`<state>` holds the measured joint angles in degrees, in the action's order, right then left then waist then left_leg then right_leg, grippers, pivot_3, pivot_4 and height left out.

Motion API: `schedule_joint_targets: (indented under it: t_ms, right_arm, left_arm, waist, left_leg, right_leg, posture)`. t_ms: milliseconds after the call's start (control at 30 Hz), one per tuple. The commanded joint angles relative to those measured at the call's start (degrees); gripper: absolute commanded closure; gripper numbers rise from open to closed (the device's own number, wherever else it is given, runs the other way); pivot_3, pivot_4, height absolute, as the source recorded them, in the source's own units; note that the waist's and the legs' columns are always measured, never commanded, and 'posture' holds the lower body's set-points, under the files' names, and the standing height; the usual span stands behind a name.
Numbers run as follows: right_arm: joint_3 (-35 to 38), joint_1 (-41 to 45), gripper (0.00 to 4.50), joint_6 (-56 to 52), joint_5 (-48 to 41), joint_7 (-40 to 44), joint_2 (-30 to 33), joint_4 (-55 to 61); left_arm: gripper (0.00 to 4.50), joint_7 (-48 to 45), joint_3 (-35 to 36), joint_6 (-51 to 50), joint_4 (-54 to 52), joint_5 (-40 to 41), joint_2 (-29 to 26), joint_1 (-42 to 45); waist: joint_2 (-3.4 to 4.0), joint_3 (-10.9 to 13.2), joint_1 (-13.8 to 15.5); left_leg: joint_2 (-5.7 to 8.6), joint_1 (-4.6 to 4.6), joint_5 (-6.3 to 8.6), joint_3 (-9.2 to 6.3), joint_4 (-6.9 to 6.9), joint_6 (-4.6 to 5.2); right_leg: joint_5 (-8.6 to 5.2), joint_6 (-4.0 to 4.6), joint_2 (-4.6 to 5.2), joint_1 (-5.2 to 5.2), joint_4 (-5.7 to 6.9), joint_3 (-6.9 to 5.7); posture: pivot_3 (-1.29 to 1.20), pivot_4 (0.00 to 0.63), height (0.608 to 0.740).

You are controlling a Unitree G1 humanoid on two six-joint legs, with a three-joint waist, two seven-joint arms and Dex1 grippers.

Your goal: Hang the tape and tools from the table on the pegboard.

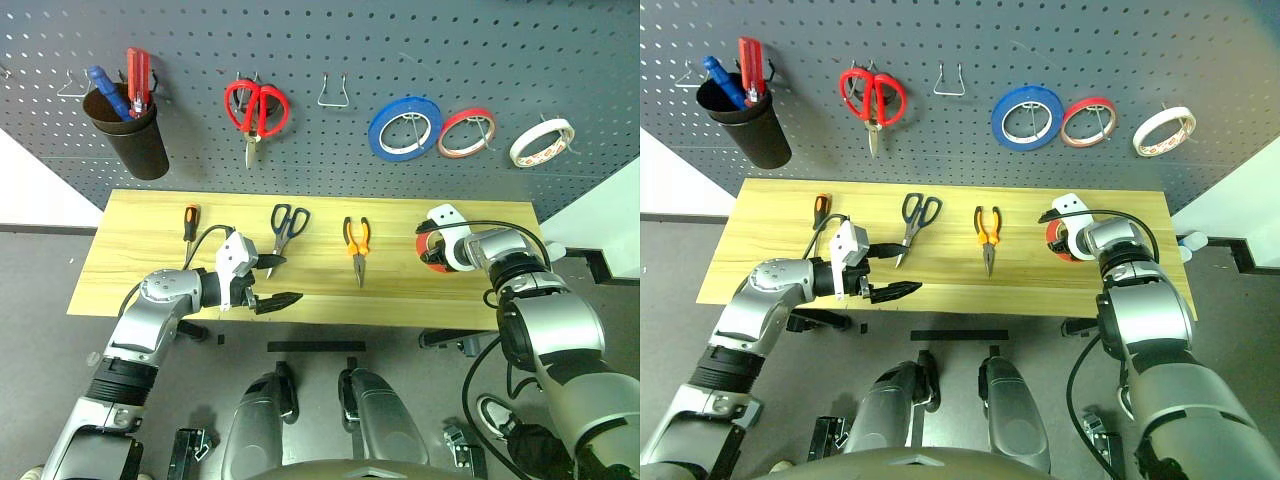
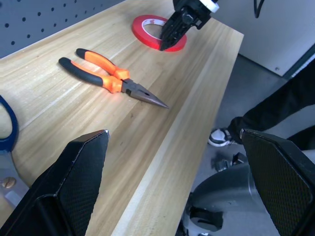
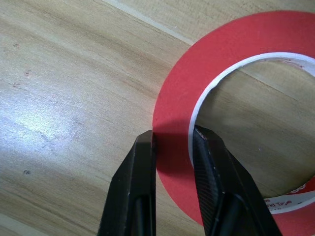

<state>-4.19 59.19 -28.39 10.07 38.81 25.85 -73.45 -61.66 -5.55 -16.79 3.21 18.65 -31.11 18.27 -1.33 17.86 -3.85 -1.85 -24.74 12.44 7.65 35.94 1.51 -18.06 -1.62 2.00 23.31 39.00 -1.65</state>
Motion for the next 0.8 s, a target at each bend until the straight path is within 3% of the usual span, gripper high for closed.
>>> schedule_joint_targets:
  t_ms: [33, 300, 467, 633, 800]
  right_arm:
    - [0.6, 0.0, 3.82, -1.4, -0.6, 1.1, 0.2, -1.4]
    - [3.1, 3.5, 3.82, -6.2, -3.8, 7.8, 4.1, 2.4]
    - [2.2, 1.8, 3.82, -14.0, -6.4, 17.8, 8.5, 13.8]
    - [3.3, -13.4, 3.82, -26.7, -16.1, 28.7, 15.5, 48.8]
    - [9.5, -29.0, 3.82, -35.1, -26.5, 31.0, 21.8, 76.9]
  left_arm:
    - [0.0, 0.2, 0.8, 1.2, -1.8, 0.3, -0.2, -0.6]
    - [0.0, 0.2, 1.4, 1.1, -1.2, 1.2, -0.1, 0.8]
    - [0.0, -0.4, 1.6, 1.1, -1.1, 1.7, -0.3, 1.3]
    - [0.0, -1.1, 1.5, 1.2, -1.1, 2.0, -0.3, 1.3]
    - [0.0, -1.6, 1.6, 1.0, -1.0, 2.2, -0.5, 1.5]
  waist:
    - [0.0, 0.0, 0.0]
    - [0.05, 0.0, 0.0]
    - [0.06, 0.0, 0.0]
    - [0.07, 0.0, 0.4]
    - [0.08, 0.0, 0.9]
  left_leg:
    - [0.0, 0.0, 0.02, 0.0, 0.0, -0.04]
    - [0.03, -0.31, -0.03, 0.01, -0.06, 0.01]
    - [0.04, -0.78, -0.22, 0.02, 0.01, -0.24]
    - [0.02, -0.81, -0.22, 0.01, -0.02, -0.24]
    - [0.02, -0.86, -0.22, 0.02, 0.05, -0.23]
  right_leg:
    - [0.0, 0.0, 0.01, 0.0, 0.0, 0.0]
    - [0.0, 0.0, 0.03, 0.31, -0.02, -0.07]
    - [0.02, -0.03, 0.03, 0.7, -0.02, -0.13]
    - [0.0, -0.07, 0.02, 0.72, -0.02, -0.27]
    - [-0.05, -0.2, 0.03, 0.71, -0.02, -0.29]
  posture:
    - [0.03, 0.344, 0.74]
    - [0.0, 0.308, 0.74]
    - [-0.02, 0.287, 0.74]
    - [-0.04, 0.279, 0.74]
    - [-0.07, 0.274, 0.74]
